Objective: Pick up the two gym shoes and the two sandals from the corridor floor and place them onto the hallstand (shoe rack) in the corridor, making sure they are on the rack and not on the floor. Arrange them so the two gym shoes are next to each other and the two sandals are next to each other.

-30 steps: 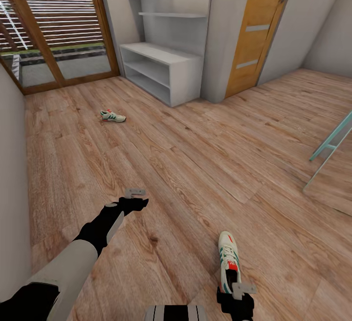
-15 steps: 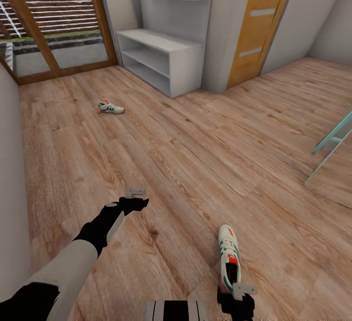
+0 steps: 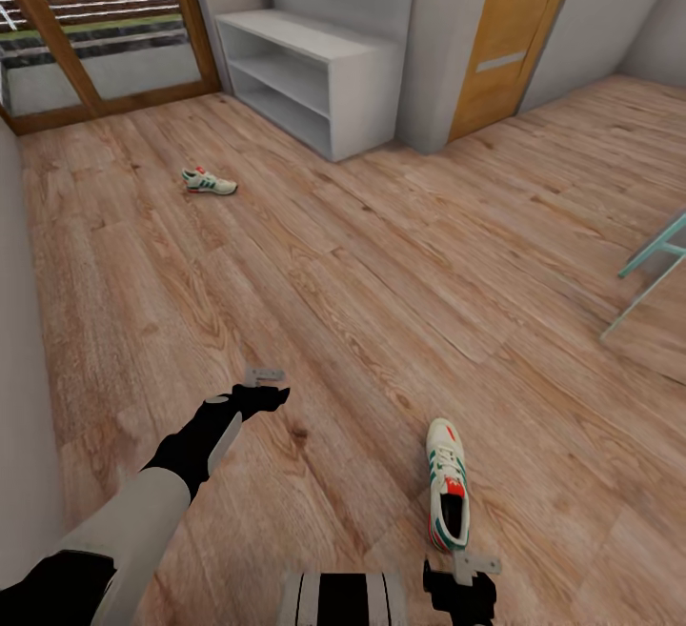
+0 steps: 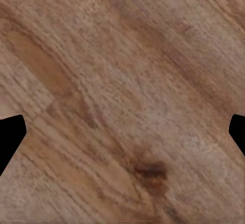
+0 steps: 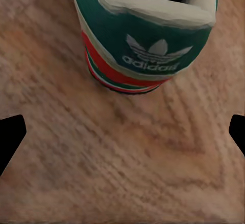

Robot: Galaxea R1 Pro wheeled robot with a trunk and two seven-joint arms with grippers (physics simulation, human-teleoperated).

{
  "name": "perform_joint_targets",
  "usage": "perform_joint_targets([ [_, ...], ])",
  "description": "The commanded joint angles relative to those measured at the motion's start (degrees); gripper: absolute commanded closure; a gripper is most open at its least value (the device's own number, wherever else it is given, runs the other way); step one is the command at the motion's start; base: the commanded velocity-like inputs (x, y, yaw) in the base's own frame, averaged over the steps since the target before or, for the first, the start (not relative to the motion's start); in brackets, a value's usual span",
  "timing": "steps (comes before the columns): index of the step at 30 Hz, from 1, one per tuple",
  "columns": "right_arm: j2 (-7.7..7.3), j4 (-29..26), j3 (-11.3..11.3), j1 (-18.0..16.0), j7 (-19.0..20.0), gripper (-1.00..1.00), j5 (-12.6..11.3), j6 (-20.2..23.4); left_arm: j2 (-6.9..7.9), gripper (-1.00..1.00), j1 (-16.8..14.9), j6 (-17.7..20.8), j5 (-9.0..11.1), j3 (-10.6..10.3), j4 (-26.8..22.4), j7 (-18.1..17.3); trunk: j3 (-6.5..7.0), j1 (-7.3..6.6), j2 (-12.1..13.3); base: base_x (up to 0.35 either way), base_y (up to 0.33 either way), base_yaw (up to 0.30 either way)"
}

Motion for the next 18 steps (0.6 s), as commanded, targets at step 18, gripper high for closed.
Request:
perform_joint_targets([
  [18, 0.02, 0.03, 0.01, -0.04, -0.21, -1.0, 0.02, -0.17, 0.04, -1.0, -0.01, 0.17, 0.59, -0.1, -0.08, 0.02, -1.73, 0.09, -0.07, 0.001, 0.0, 0.0],
])
